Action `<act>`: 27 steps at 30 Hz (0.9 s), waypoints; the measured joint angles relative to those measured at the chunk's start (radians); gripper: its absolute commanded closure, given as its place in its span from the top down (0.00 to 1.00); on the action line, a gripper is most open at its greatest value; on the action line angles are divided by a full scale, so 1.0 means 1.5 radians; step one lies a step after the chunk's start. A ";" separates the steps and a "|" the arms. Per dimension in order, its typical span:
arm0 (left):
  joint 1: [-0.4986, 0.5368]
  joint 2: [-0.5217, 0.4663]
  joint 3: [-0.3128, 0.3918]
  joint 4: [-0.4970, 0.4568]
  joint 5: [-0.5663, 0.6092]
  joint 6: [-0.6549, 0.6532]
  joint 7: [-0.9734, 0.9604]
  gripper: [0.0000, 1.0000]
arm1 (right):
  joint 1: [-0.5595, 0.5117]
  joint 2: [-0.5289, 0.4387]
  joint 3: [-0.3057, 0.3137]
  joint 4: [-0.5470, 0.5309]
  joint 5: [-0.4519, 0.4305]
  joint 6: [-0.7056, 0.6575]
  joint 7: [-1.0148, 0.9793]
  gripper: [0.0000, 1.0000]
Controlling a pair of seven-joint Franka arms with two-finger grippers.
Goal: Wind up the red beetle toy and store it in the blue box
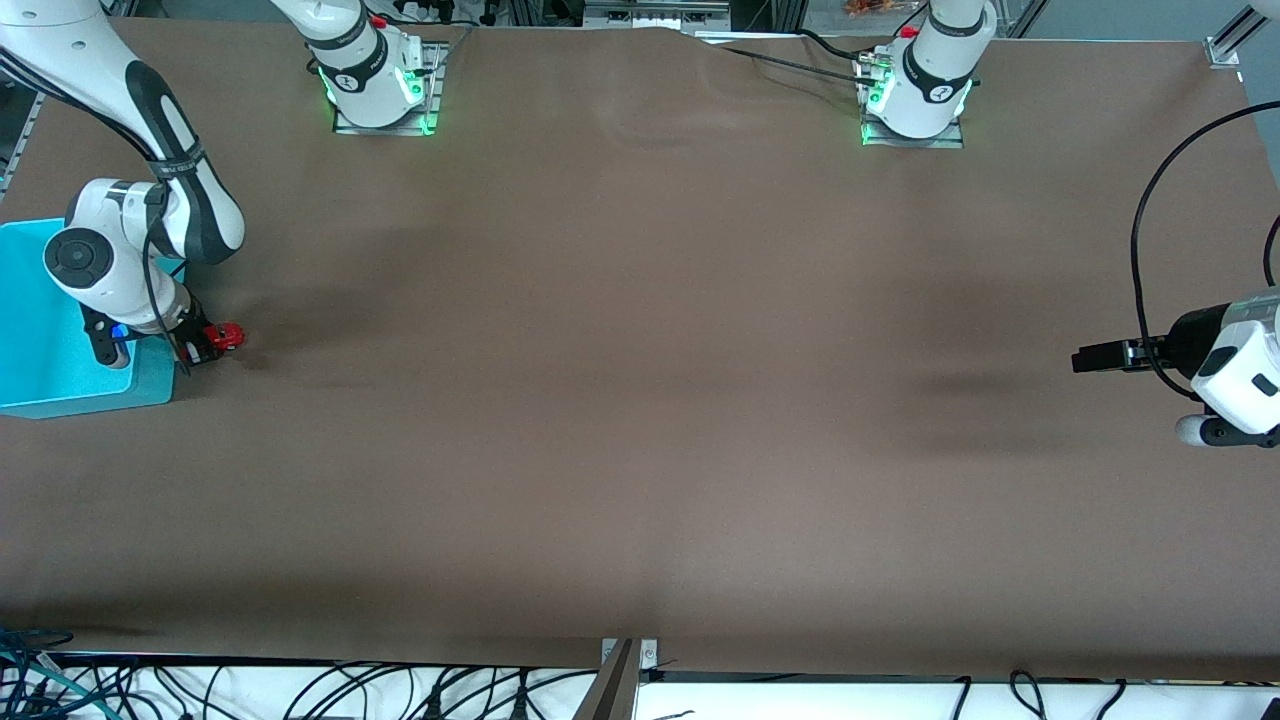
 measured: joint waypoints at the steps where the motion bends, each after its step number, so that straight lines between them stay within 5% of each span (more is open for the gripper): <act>1: 0.000 0.000 0.000 0.000 0.000 0.000 0.000 1.00 | 0.000 -0.003 0.007 0.004 0.000 -0.015 0.000 0.00; 15: 0.000 0.000 0.000 0.000 0.000 0.001 0.000 1.00 | 0.001 -0.038 0.086 0.110 -0.006 -0.272 -0.073 0.00; 27: 0.000 0.001 0.000 0.000 0.000 0.005 0.000 1.00 | 0.000 -0.059 0.100 0.150 0.011 -0.366 -0.258 0.00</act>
